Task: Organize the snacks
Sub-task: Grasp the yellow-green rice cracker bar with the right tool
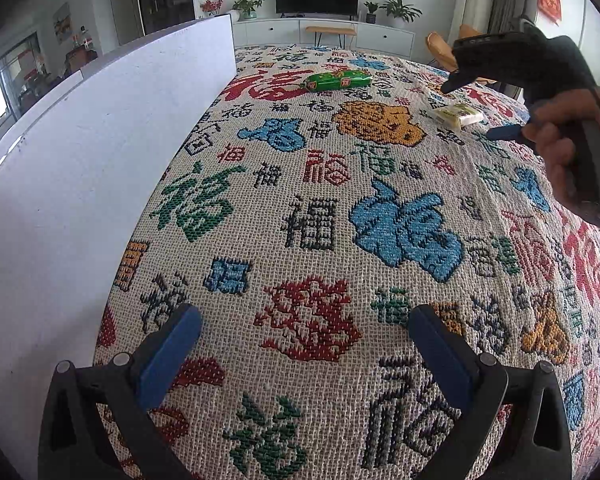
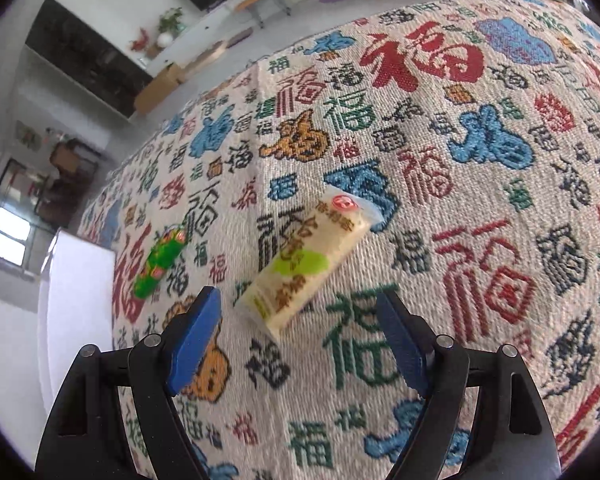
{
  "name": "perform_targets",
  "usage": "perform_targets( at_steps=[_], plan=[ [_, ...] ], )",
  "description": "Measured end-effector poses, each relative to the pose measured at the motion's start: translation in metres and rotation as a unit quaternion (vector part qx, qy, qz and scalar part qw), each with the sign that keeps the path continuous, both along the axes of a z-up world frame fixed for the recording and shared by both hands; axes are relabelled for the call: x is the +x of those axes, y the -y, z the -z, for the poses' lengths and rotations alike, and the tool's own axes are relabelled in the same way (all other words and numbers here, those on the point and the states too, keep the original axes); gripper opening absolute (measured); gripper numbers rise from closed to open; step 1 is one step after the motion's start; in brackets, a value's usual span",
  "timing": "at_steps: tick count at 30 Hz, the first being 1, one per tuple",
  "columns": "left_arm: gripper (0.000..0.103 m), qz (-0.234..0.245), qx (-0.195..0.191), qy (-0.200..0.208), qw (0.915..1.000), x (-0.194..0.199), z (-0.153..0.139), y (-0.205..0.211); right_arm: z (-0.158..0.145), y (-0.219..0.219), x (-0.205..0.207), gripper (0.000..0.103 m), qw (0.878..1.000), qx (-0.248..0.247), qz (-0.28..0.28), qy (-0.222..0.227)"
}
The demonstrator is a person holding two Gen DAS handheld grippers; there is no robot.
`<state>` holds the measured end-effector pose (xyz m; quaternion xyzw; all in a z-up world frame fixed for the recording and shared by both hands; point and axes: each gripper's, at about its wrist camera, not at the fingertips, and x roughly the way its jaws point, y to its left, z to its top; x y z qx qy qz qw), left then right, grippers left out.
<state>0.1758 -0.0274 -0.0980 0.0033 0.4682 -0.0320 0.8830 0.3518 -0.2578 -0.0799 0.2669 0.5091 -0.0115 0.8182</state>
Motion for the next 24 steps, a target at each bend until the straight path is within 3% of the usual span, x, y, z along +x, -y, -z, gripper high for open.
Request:
perform_targets(
  at_steps=[5, 8, 10, 12, 13, 19, 24],
  plan=[
    [0.103, 0.0, 0.0, 0.0, 1.0, 0.001, 0.0, 0.0, 0.0, -0.034, 0.023, 0.083, 0.994, -0.109, -0.011, 0.014],
    [0.103, 0.0, 0.0, 0.0, 1.0, 0.001, 0.0, 0.0, 0.005, -0.059, 0.029, 0.082, 0.975, -0.212, -0.065, 0.005],
    [0.103, 0.0, 0.0, 0.0, 1.0, 0.001, 0.0, 0.0, 0.005, -0.063, 0.024, 0.075, 0.964, -0.249, -0.089, 0.02],
    [0.103, 0.0, 0.0, 0.0, 1.0, 0.001, 0.0, 0.0, 0.002, -0.06, 0.016, 0.037, 0.963, -0.247, -0.101, 0.032],
    [0.103, 0.0, 0.0, 0.0, 1.0, 0.001, 0.0, 0.0, 0.0, -0.058, 0.012, 0.033, 0.963, -0.244, -0.109, 0.032],
    [0.103, 0.0, 0.0, 0.0, 1.0, 0.001, 0.0, 0.0, -0.019, -0.031, -0.034, 0.031, 0.961, -0.217, -0.158, 0.059],
    [0.103, 0.0, 0.0, 0.0, 1.0, 0.001, 0.0, 0.0, -0.028, -0.003, -0.089, 0.031, 0.958, -0.197, -0.199, 0.057]
  ],
)
